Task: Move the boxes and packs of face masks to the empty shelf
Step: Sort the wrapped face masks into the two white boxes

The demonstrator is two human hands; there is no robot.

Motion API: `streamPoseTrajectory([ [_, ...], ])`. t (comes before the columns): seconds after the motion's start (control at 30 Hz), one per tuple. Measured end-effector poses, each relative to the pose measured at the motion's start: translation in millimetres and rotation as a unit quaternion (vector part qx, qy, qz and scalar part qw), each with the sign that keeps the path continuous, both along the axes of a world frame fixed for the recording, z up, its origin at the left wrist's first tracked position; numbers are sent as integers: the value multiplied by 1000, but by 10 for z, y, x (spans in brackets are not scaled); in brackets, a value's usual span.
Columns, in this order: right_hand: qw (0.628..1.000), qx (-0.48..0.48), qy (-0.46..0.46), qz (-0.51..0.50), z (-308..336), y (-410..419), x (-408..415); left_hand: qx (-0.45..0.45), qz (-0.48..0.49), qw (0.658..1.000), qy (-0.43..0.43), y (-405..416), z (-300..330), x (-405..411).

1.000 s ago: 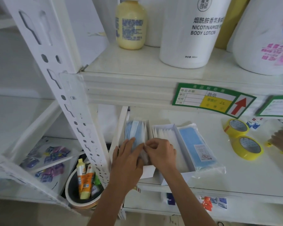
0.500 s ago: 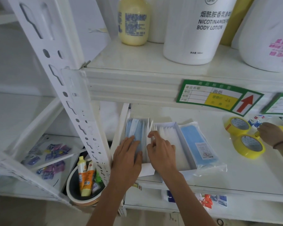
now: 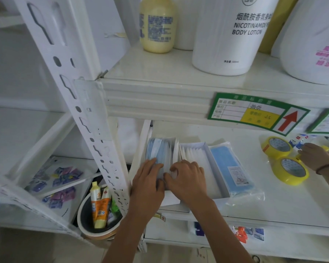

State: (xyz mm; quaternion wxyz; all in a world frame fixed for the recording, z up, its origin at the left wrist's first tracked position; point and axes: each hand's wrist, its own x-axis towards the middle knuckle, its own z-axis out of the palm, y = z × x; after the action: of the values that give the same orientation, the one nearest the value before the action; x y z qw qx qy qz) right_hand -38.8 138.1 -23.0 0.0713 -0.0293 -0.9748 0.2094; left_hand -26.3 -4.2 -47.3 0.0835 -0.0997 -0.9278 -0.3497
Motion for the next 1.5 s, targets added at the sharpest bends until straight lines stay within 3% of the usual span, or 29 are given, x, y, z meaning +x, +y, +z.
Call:
streamPoseTrajectory([
  [0.2,998,-48,-43,16,39,73,-32,1,5,1000,5,13,-20,-22],
  [0.67,990,-140,-27,-5,56,114,-16,46,19,999,-13,7,-73,-58],
  [0.93,928,-369,-20,-48,201,238,5,80,12,997,1,-20,-45,12],
  [1.13,882,-459,40,-93,396,547,5,113,14,993,6,-9,-39,28],
  [1.37,874,-423,172,-167,707,1444,281,125,-46,990,37,-76,-114,39],
  [1.5,884,-364,200,-216,761,1822,515,39,-49,988,142,-15,-39,66],
])
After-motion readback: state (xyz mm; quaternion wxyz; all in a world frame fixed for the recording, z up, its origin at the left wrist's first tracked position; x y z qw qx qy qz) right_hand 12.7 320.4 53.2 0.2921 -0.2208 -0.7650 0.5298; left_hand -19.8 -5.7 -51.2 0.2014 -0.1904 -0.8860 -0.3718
